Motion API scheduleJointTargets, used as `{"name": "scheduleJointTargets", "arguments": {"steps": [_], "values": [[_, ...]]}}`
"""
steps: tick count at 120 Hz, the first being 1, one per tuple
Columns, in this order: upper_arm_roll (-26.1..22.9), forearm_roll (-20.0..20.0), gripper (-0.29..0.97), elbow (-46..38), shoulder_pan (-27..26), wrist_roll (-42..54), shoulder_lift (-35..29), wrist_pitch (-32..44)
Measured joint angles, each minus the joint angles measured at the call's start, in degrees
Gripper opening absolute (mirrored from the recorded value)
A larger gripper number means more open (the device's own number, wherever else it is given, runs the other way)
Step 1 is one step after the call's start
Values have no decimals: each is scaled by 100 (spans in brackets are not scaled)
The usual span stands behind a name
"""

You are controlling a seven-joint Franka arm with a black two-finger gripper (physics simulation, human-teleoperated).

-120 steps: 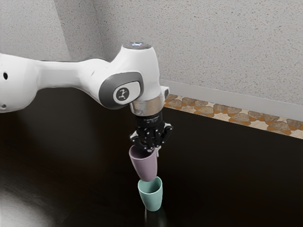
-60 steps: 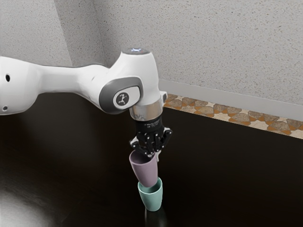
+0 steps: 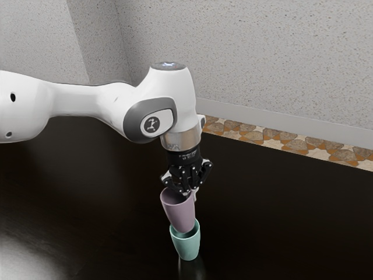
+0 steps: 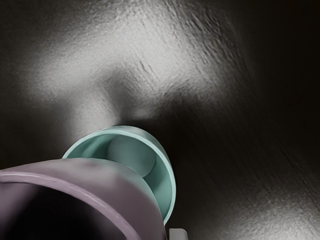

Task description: Place the left cup onto the right cup

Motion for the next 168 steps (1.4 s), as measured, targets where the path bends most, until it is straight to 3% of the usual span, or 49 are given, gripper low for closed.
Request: {"name": "scheduleJointTargets", "arguments": {"steps": [145, 168], "values": [[26, -14, -10, -144, 31, -71, 119, 282], [27, 11, 30, -153, 28, -49, 121, 302]]}}
